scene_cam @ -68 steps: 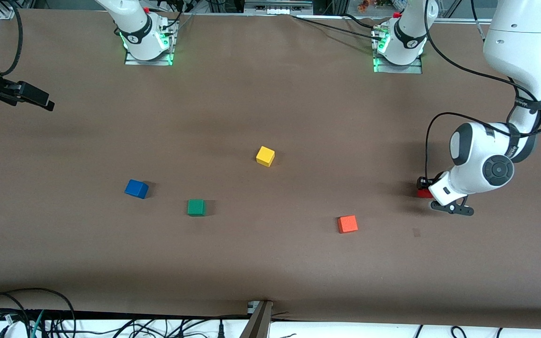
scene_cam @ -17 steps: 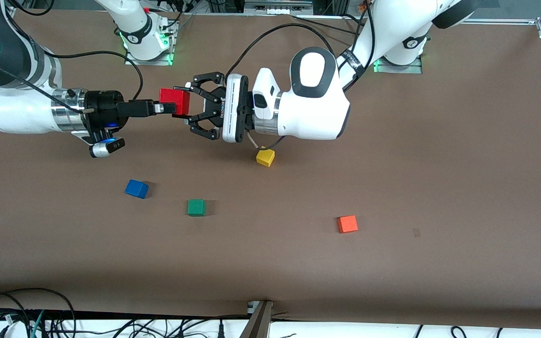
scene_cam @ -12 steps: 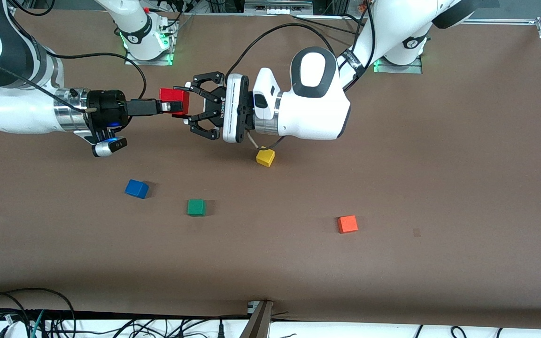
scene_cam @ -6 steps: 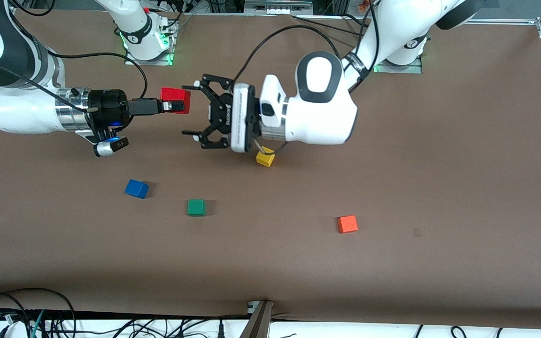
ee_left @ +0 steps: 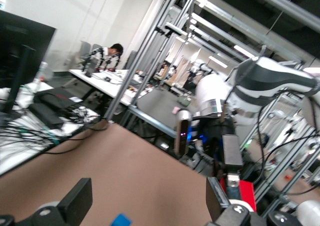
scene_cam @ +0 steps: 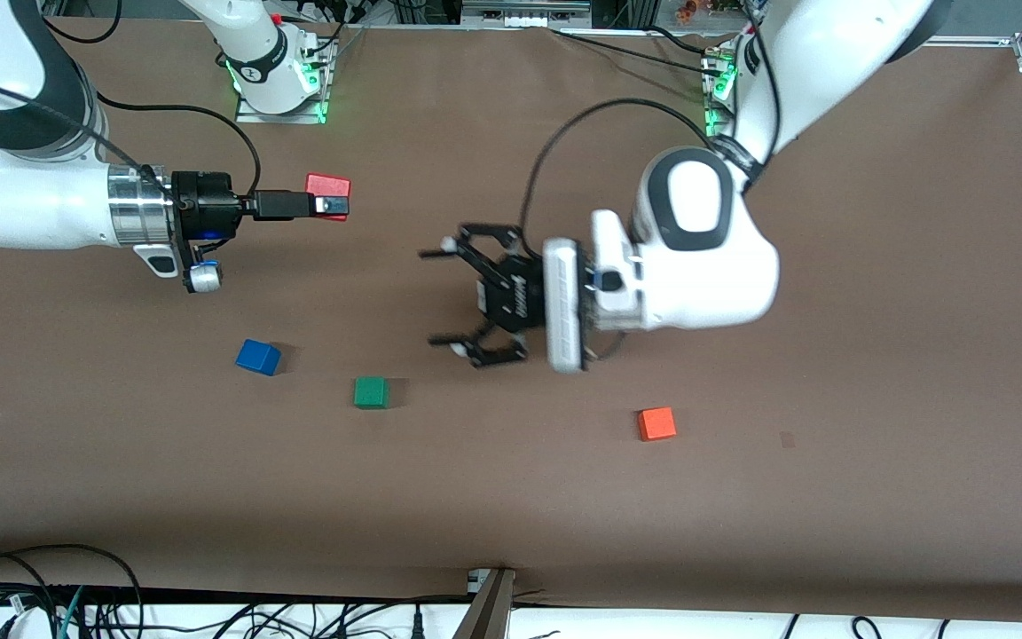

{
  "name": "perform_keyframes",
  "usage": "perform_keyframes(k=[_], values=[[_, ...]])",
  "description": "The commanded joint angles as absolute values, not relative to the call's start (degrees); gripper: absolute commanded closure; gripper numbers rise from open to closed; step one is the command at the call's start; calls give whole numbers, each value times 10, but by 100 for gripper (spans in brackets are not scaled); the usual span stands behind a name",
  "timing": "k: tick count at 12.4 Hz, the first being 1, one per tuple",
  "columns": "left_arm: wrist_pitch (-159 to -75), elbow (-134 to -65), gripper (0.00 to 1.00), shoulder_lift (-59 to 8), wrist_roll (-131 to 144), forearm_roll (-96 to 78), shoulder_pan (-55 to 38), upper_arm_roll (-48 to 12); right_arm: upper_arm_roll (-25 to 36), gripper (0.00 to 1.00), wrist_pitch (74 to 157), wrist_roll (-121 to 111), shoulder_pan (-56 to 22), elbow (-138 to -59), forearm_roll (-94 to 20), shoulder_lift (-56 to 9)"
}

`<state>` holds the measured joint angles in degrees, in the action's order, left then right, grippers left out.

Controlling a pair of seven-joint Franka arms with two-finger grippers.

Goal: Pass red block to right arm, stack on blue
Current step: 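Open the left gripper and draw it back from the red cube, then carry the red cube with the right gripper over the blue cube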

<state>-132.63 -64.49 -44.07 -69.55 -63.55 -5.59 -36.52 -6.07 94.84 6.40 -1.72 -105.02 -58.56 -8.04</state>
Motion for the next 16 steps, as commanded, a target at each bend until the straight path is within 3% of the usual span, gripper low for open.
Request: perform_keyframes(k=[1,5,8,12,16], values=[[-1225,-637,0,-438,-723,-540,-2,-368,-63,89,952,69,-18,-1001,-487,-119],[-1057,-642,0,-437,-722,-438,98,-362,-62,89,957,28,-14,-985,-318,-172],[-962,-637,0,-429,-612,-299,163,-354,-63,88,1029,-31,-32,-981,-145,-206],[-882,-636,0,-340,-446,-73,171,-352,-62,89,1152,-44,-90,-989,79,-243],[-803,-635,0,-272,-352,8,183,-332,-28,90,1271,-118,-86,-1044,101,-251]])
